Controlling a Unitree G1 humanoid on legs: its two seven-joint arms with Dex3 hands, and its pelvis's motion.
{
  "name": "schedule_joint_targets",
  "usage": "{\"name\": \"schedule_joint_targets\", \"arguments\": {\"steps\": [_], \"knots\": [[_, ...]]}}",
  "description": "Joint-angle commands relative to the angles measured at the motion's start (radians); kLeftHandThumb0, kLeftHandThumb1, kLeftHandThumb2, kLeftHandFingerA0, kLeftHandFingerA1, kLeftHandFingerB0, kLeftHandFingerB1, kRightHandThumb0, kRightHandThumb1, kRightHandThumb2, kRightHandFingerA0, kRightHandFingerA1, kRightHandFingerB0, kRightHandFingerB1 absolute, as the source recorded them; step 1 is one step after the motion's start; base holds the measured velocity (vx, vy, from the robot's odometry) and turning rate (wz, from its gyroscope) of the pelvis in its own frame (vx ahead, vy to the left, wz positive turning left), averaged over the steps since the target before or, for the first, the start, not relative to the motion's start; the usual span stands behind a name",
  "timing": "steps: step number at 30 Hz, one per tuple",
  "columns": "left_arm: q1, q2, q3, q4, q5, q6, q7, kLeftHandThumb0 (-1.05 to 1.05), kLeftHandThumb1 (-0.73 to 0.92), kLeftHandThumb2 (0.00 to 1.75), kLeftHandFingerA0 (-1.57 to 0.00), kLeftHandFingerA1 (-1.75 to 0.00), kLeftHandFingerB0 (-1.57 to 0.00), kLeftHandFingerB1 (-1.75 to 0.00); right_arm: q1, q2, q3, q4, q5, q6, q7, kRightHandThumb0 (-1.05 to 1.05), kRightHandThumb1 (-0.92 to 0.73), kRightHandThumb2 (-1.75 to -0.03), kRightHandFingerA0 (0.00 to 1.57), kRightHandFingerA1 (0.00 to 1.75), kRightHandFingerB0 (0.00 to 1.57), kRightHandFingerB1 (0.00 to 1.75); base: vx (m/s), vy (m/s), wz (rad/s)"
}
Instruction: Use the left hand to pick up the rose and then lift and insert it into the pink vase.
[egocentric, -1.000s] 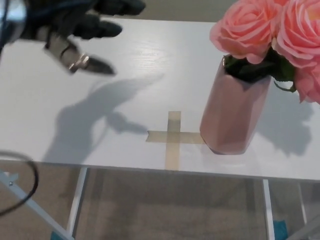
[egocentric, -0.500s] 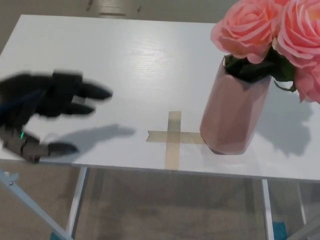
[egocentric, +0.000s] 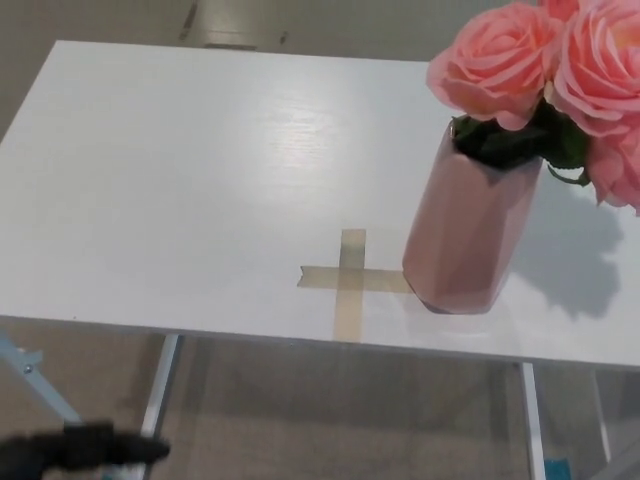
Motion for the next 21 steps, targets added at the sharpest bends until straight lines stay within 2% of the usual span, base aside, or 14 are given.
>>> {"name": "schedule_joint_targets", "arguments": {"steps": [1, 2, 3, 4, 8, 9, 13, 16, 18, 21], "knots": [[-0.031, -0.035, -0.152, 0.350, 0.308, -0.217, 0.354, -0.68, 0.47, 0.86, -0.35, -0.48, -0.29, -0.44, 0.047, -0.013, -0.027, 0.020, 0.017, -0.007, -0.010, -0.37, -0.63, -0.59, 0.70, 0.50, 0.58, 0.44, 0.00, 0.000, 0.00], [-0.033, -0.033, -0.156, 0.357, 0.307, -0.222, 0.358, -0.68, 0.47, 0.86, -0.35, -0.48, -0.29, -0.44, 0.047, -0.013, -0.027, 0.020, 0.017, -0.007, -0.010, -0.37, -0.63, -0.59, 0.70, 0.50, 0.58, 0.44, 0.00, 0.000, 0.00], [-0.198, -0.080, -0.198, 0.636, 0.321, -0.180, 0.448, -0.65, 0.51, 0.56, -0.29, -0.32, -0.33, -0.31, 0.031, -0.022, -0.032, 0.020, 0.020, 0.001, -0.004, -0.38, -0.63, -0.59, 0.70, 0.50, 0.58, 0.44, 0.00, 0.000, 0.00], [-0.257, -0.104, -0.175, 0.740, 0.289, -0.170, 0.482, -0.62, 0.49, 0.56, -0.27, -0.31, -0.33, -0.31, 0.027, -0.023, -0.030, 0.019, 0.018, 0.003, -0.005, -0.38, -0.63, -0.59, 0.70, 0.50, 0.58, 0.44, 0.00, 0.000, 0.00], [-0.292, -0.110, -0.173, 0.811, 0.270, -0.190, 0.501, -0.62, 0.49, 0.56, -0.27, -0.31, -0.33, -0.31, 0.027, -0.023, -0.029, 0.019, 0.017, 0.004, -0.006, -0.38, -0.63, -0.59, 0.70, 0.50, 0.58, 0.44, 0.00, 0.000, 0.00], [-0.322, -0.132, -0.128, 0.917, 0.250, -0.228, 0.633, -0.60, 0.48, 0.55, -0.28, -0.32, -0.37, -0.33, 0.018, -0.014, -0.027, 0.017, 0.016, 0.007, -0.009, -0.38, -0.63, -0.59, 0.70, 0.50, 0.58, 0.44, 0.00, 0.000, 0.00], [-0.335, -0.106, -0.207, 1.022, 0.350, -0.311, 0.794, -0.63, 0.54, 0.57, -0.29, -0.31, -0.35, -0.32, -0.014, -0.016, -0.033, 0.011, 0.024, 0.015, -0.001, -0.38, -0.63, -0.59, 0.70, 0.50, 0.58, 0.44, 0.00, 0.000, 0.00], [-0.355, -0.091, -0.214, 1.058, 0.334, -0.303, 0.754, -0.66, 0.54, 0.57, -0.26, -0.31, -0.30, -0.31, -0.027, -0.021, -0.037, 0.009, 0.027, 0.018, 0.004, -0.36, -0.63, -0.58, 0.70, 0.50, 0.59, 0.44, 0.00, 0.000, 0.00], [-0.374, -0.100, -0.123, 1.087, 0.215, -0.298, 0.658, -0.65, 0.54, 0.58, -0.26, -0.31, -0.29, -0.30, -0.037, -0.020, -0.038, 0.002, 0.029, 0.015, 0.014, -0.36, -0.63, -0.58, 0.70, 0.49, 0.60, 0.44, 0.00, 0.000, 0.00], [-0.379, -0.092, -0.129, 1.104, 0.214, -0.328, 0.660, -0.66, 0.55, 0.58, -0.28, -0.31, -0.29, -0.30, -0.039, -0.018, -0.044, -0.001, 0.032, 0.012, 0.018, -0.36, -0.63, -0.58, 0.70, 0.49, 0.60, 0.44, 0.00, 0.000, 0.00]]}}
